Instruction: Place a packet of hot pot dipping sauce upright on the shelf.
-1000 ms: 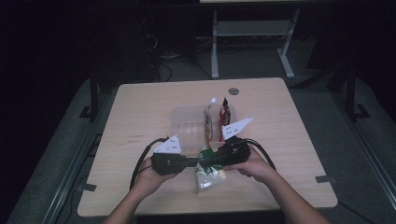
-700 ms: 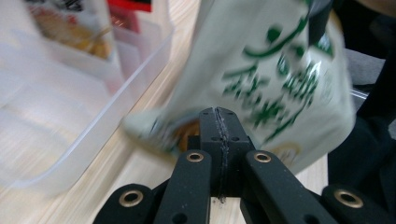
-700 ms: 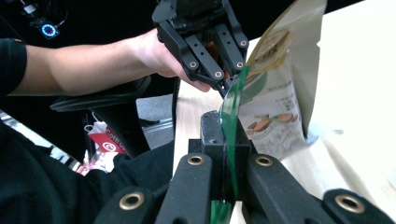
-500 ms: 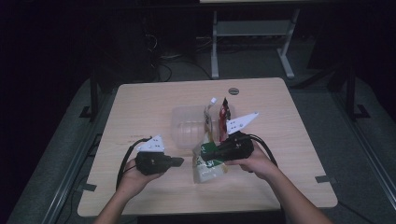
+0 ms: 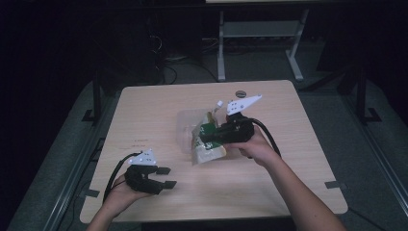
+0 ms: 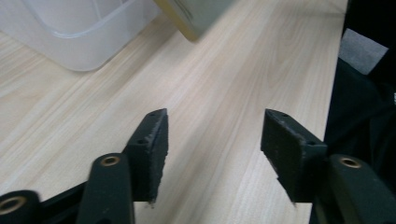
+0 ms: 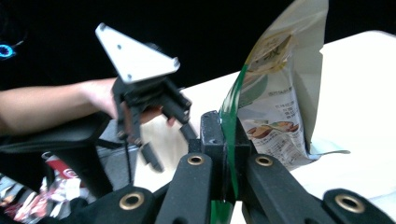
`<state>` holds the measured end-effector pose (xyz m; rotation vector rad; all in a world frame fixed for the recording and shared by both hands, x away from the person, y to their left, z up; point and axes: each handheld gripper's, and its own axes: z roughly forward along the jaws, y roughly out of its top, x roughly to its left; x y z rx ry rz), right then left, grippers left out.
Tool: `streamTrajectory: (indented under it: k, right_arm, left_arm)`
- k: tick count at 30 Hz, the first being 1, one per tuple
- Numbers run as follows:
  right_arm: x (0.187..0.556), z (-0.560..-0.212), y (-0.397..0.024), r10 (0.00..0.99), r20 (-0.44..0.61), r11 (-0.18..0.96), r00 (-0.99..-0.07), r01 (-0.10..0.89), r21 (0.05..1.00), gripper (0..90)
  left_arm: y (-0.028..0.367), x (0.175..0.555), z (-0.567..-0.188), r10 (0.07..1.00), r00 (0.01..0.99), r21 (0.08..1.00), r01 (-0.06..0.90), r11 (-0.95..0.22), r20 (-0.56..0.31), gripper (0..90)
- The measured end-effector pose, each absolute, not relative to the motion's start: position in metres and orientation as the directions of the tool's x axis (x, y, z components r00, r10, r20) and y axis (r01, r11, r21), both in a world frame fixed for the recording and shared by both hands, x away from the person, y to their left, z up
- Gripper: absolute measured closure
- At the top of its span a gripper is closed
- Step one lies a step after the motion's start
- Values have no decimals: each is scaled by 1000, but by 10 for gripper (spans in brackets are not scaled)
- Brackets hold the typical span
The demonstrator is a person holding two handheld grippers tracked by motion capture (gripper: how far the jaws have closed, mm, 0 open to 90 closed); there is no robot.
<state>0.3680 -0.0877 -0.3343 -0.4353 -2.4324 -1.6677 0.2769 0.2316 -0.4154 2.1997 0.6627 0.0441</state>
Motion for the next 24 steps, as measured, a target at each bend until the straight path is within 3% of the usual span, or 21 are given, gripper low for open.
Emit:
streamTrajectory:
  k: [12,24]
  right_arm:
    - [402,-321,-76,216,277,309,-936,335,890,900]
    - [420,-332,-71,286,279,325,-917,367,872,900]
  left_arm:
    - [234,275,-420,510,842,717,463,-521,-173,214]
    - [233,274,-424,505,843,712,470,-522,-186,210]
